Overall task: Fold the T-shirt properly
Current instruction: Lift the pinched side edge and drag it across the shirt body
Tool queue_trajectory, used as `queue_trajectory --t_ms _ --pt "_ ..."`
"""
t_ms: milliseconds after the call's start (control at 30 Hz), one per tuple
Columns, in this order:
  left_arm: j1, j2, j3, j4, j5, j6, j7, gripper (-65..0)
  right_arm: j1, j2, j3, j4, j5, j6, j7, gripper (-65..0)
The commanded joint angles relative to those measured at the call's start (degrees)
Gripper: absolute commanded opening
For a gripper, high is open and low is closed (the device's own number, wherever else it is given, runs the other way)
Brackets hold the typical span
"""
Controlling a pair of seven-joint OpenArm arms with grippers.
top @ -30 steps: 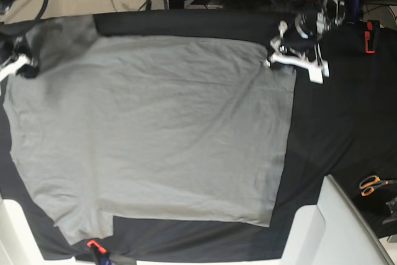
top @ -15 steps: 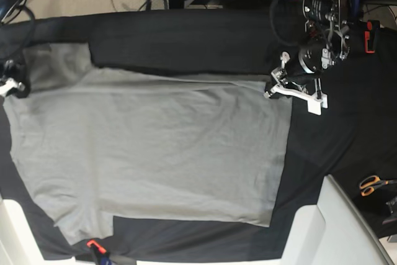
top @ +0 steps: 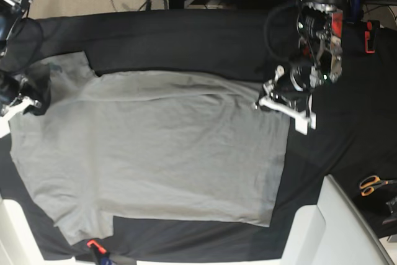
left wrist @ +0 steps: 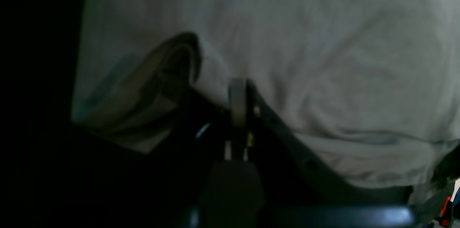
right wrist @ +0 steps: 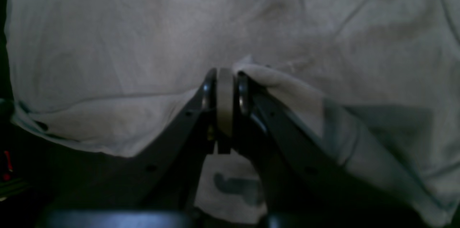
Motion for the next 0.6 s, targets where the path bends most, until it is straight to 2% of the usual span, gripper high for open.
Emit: queue_trajectory --t_ms 0,167,400,567 --pt "-1.0 -1.0 -0.2 0.3 -0.4 -0.5 -0.8 -65.0 1.6 2.0 -0.5 0.5 1.3 0.5 1.9 -64.8" --pt "-3.1 -1.3 -0.2 -3.1 -0.3 -0.5 -0.8 -65.0 4.6 2.6 -3.2 -2.9 1.2 0.5 5.6 -64.8" --pt "-5.4 -1.8 -0.1 -5.1 -0.3 -0.5 -0.8 -65.0 8.5 2.3 -4.3 -6.7 -5.2 0.5 9.9 -64.8" --pt "-8.2 -1.9 -0.1 -8.5 -0.2 -0.5 -0.8 -65.0 10.7 2.5 -4.4 -11.5 -5.5 0.5 14.0 -64.8"
